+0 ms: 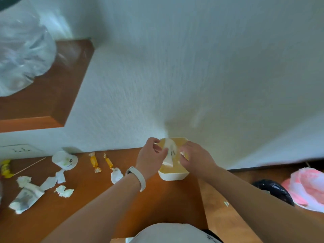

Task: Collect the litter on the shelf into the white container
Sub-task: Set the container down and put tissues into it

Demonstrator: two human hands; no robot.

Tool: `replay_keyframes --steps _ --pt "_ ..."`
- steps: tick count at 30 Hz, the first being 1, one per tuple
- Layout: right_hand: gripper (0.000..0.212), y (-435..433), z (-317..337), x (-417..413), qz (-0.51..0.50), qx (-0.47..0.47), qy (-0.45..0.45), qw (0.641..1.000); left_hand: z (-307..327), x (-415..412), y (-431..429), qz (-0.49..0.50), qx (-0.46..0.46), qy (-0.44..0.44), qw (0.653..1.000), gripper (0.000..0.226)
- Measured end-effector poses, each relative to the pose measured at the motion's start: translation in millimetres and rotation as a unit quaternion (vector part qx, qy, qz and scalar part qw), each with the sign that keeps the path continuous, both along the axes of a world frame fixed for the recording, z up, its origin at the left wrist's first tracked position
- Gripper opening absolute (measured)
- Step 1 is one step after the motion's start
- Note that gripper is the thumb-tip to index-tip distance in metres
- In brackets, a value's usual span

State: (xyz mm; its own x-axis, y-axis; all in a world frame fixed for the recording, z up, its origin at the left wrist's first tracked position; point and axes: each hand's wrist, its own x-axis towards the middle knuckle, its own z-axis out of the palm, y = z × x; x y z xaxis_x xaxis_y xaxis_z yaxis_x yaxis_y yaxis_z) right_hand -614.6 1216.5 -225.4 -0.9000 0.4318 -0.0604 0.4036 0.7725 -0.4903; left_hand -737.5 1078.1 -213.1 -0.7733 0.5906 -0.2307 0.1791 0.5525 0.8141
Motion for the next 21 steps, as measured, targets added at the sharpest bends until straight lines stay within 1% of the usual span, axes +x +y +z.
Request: replay_keyframes --steps 3,5,7,10,13,16,21 --pt "0.019 8 0 1 0.026 0.014 0.001 1.0 -1 3 -4 0.007 0.004 0.008 1.0 0.033" --pt "0.02 12 0 1 0.052 0.037 0.005 0.998 -2 4 -9 -0.006 0.002 0.024 1.0 0.032" --pt "0.025 12 2 -2 0.081 0.05 0.013 0.995 -1 5 -16 -0.021 -0.004 0.05 0.999 0.03" --pt "0.031 6 3 -12 0.12 0.078 0.022 0.989 3 4 -31 -0.045 -0.043 0.107 0.992 0.032" --pt "0.036 -8 4 -24 0.17 0.102 0.022 0.98 5 -3 -54 -0.076 -0.087 0.171 0.979 0.038" --pt "0.04 -29 8 -38 0.201 0.11 0.036 0.973 0 -16 -85 -0.096 -0.139 0.216 0.962 0.043" --pt "0.034 -71 6 -60 0.245 0.122 0.051 0.961 -15 -32 -145 -0.103 -0.187 0.296 0.931 0.045"
